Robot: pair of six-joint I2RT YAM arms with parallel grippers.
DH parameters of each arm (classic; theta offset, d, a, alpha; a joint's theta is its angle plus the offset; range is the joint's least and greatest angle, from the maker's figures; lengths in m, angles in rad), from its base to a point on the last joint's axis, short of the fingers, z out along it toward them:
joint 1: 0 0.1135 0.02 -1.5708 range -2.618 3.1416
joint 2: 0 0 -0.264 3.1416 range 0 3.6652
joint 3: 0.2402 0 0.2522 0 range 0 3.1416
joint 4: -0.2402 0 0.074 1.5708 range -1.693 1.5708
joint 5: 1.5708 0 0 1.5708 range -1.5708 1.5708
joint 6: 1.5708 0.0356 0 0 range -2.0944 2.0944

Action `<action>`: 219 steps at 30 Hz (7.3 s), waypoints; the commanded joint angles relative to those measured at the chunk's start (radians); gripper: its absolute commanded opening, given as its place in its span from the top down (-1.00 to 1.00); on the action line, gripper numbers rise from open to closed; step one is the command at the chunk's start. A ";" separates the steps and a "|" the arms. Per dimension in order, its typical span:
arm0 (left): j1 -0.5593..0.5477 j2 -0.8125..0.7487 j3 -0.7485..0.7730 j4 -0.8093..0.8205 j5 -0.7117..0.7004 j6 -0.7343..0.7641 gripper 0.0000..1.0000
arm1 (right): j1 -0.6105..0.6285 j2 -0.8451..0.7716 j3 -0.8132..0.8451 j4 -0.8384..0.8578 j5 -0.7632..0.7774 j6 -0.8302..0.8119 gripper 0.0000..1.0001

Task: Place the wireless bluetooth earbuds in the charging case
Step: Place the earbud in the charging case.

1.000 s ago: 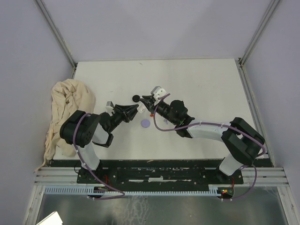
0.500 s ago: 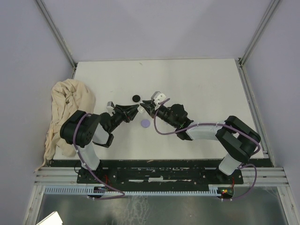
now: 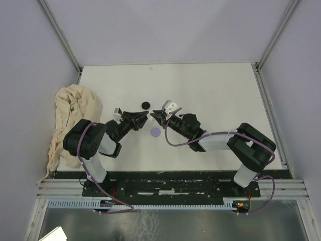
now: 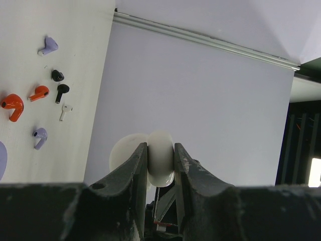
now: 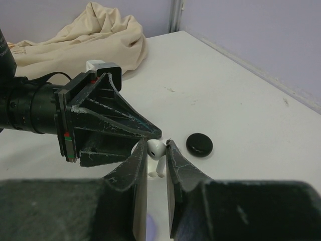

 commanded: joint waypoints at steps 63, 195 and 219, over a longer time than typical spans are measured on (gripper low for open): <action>-0.004 -0.053 0.023 0.217 -0.029 -0.039 0.94 | 0.006 0.041 -0.050 0.133 0.012 0.078 0.49; -0.087 0.005 0.045 0.215 0.028 0.060 0.94 | 0.004 -0.143 0.392 -1.014 0.272 0.153 -0.45; -0.087 0.010 0.050 0.215 0.025 0.057 0.94 | 0.004 -0.117 0.441 -1.051 0.312 0.181 -0.47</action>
